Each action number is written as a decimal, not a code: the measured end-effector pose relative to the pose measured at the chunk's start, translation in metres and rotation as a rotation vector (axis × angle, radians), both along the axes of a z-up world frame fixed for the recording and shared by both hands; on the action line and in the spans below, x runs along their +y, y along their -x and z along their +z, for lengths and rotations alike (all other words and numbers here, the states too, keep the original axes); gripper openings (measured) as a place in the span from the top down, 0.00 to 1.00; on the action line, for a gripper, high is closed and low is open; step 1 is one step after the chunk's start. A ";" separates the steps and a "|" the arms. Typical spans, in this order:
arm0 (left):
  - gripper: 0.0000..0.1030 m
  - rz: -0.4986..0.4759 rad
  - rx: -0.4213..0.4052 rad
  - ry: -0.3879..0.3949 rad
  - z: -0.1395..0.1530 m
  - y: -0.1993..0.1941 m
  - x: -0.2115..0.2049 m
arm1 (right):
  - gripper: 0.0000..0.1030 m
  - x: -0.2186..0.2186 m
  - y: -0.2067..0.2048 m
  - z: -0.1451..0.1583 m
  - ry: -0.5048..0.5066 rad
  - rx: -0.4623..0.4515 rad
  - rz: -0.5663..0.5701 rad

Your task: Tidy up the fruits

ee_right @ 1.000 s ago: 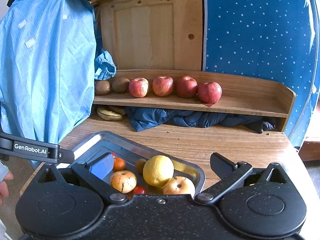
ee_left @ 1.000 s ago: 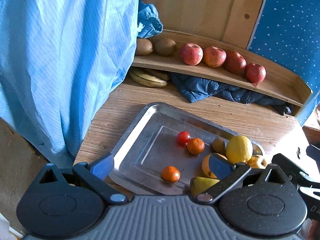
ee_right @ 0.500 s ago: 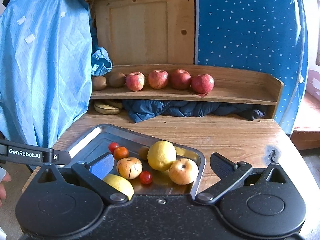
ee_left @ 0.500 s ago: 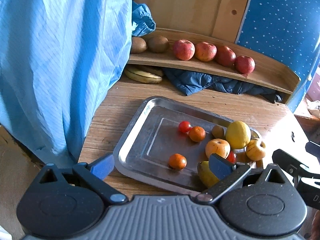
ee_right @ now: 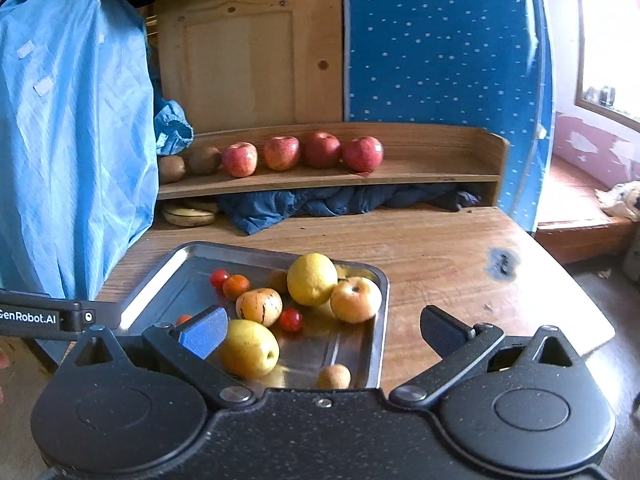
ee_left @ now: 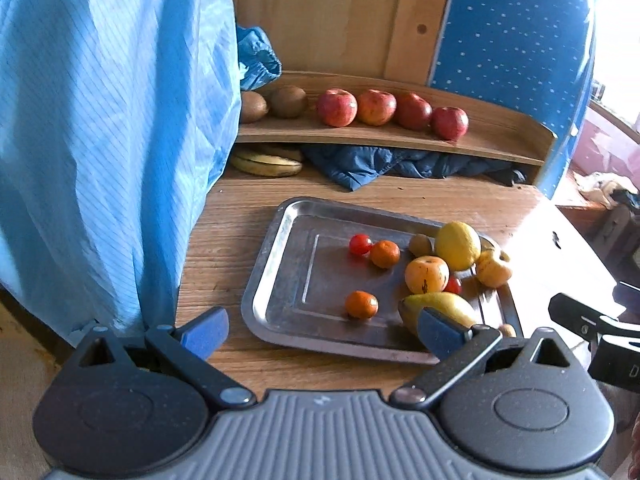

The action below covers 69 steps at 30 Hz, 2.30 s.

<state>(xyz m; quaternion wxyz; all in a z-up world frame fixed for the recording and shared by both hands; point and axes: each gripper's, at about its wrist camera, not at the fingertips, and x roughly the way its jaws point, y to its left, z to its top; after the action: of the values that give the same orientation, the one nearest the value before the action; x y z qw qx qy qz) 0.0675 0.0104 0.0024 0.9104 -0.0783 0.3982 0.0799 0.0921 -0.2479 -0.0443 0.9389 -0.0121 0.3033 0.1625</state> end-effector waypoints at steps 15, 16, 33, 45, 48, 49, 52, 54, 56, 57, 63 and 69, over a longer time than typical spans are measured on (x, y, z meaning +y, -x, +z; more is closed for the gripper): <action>0.00 -0.091 -0.035 -0.006 0.004 0.042 0.011 | 0.01 0.008 0.061 0.004 0.009 -0.022 -0.061; 0.00 -0.095 -0.036 -0.007 0.004 0.045 0.012 | 0.01 0.009 0.064 0.004 0.010 -0.021 -0.062; 0.00 -0.079 0.017 -0.029 -0.001 0.062 0.014 | 0.01 0.023 0.081 -0.002 0.032 0.021 -0.027; 0.00 -0.092 0.014 0.011 0.000 0.054 0.014 | 0.01 0.019 0.075 -0.005 0.032 0.034 -0.030; 0.00 -0.086 0.027 0.019 -0.003 0.050 0.013 | 0.01 0.018 0.069 -0.007 0.030 0.043 -0.034; 0.00 -0.083 0.031 0.018 -0.004 0.049 0.012 | 0.01 0.017 0.067 -0.008 0.031 0.047 -0.033; 0.00 -0.070 0.045 0.010 -0.006 0.041 0.010 | 0.01 0.014 0.054 -0.011 0.034 0.062 -0.036; 0.00 -0.058 0.054 0.013 -0.008 0.034 0.010 | 0.01 0.010 0.042 -0.013 0.035 0.066 -0.039; 0.00 -0.044 0.066 0.015 -0.010 0.025 0.010 | 0.01 0.006 0.028 -0.016 0.034 0.069 -0.034; 0.00 -0.036 0.070 0.016 -0.011 0.020 0.009 | 0.01 0.004 0.020 -0.018 0.034 0.072 -0.022; 0.00 0.005 0.086 -0.009 -0.013 -0.006 0.003 | 0.01 -0.006 -0.029 -0.018 0.034 0.057 0.100; 0.00 0.078 0.101 -0.023 -0.013 -0.026 0.000 | 0.01 -0.005 -0.065 -0.016 0.040 0.058 0.193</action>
<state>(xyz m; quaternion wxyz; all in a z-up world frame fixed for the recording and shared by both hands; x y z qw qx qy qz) 0.0937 0.0099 -0.0108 0.8863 -0.0794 0.4393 0.1236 0.1573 -0.2529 -0.0607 0.9092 -0.0555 0.3310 0.2465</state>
